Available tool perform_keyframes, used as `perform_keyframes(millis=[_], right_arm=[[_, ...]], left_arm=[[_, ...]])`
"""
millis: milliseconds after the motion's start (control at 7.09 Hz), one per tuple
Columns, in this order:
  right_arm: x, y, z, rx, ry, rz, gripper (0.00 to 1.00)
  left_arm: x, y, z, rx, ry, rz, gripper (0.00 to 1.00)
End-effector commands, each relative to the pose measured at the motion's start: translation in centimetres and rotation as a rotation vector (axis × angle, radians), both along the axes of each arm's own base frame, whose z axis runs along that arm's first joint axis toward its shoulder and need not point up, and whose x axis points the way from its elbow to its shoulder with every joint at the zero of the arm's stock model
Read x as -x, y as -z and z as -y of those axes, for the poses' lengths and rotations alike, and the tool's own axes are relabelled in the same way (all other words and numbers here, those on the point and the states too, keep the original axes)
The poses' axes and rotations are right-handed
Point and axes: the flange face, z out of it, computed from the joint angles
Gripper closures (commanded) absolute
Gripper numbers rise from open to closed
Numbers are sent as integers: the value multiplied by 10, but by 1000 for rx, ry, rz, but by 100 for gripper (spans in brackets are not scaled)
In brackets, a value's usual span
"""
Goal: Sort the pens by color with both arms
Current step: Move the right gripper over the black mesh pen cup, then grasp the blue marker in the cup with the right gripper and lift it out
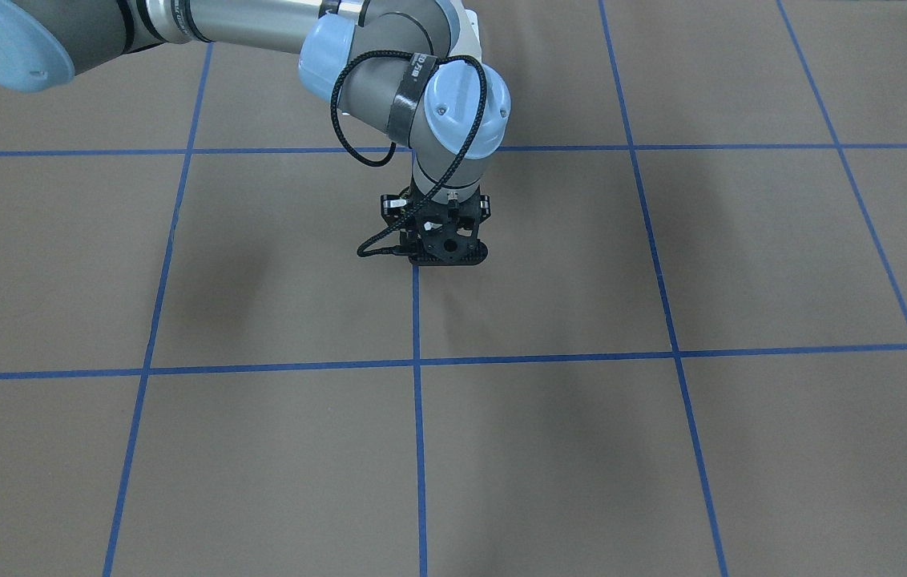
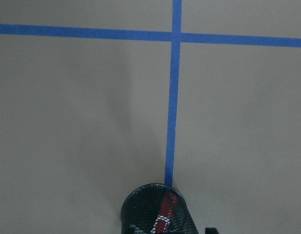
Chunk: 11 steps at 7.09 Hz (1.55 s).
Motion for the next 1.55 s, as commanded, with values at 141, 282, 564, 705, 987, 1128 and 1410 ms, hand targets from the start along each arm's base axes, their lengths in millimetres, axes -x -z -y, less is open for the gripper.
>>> perform_keyframes(millis=[141,282,564,705,987,1128,1410], right_arm=[[3,-1,-6,3,13,5,55],[3,-4,-6,6,13,3,56],[3,-11,-5,11,13,-4,60],[3,-13,-6,14,14,-6,64],[2,-10,-6,12,14,-4,88],[0,-2,-8,7,13,5,97],[-22,17,-12,-11,-5,11,100]], left_arm=[[0,0,0,1,-1,-1,0],[0,2,0,-4,-1,-2,0],[1,1,-1,-2,1,-2,0],[0,1,-1,-3,0,0,0],[0,1,-1,-2,-1,-2,0],[0,1,0,-1,-1,-2,0],[0,1,0,-1,0,0,0]])
